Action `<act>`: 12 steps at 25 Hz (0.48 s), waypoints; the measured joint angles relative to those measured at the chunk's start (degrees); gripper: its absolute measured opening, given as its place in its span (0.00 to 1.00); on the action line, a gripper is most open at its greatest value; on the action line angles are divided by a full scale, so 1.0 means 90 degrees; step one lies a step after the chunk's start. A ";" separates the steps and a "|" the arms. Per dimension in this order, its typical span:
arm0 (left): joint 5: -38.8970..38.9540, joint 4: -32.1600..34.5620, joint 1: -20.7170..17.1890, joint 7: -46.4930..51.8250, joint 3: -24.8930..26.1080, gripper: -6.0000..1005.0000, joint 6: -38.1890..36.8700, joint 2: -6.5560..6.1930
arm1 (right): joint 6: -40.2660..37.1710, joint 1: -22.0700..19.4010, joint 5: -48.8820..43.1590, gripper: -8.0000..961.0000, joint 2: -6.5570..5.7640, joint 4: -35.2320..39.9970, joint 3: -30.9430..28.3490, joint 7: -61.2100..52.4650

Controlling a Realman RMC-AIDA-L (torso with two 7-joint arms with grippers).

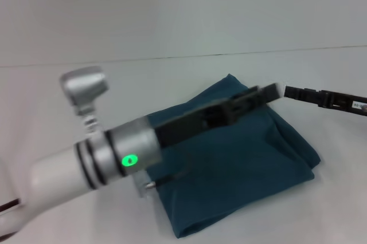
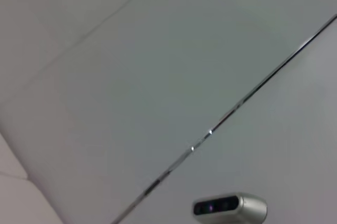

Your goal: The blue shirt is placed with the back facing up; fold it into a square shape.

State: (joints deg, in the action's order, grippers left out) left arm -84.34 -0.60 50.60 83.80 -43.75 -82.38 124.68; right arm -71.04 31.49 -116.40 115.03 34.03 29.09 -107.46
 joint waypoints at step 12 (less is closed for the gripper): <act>-0.0062 0.2448 -0.2007 0.0240 -0.0887 0.79 -0.0529 -0.0075 | -0.0117 0.0573 -0.1005 0.84 -0.0351 -0.0152 0.1031 -0.2039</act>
State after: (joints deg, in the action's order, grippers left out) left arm -84.89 21.44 32.54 85.95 -51.73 -87.14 124.00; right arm -72.10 36.65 -125.45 111.87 32.66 38.37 -125.81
